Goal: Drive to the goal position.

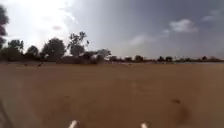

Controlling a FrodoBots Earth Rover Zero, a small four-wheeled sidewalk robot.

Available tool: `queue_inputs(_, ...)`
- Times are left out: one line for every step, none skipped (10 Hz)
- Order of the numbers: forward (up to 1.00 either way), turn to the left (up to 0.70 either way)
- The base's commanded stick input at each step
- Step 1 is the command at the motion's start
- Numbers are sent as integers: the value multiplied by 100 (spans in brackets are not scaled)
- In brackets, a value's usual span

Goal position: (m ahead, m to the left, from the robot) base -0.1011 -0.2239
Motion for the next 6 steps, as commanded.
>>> queue_inputs(100,0)
queue_inputs(100,0)
queue_inputs(100,0)
queue_inputs(100,0)
queue_inputs(100,0)
queue_inputs(100,0)
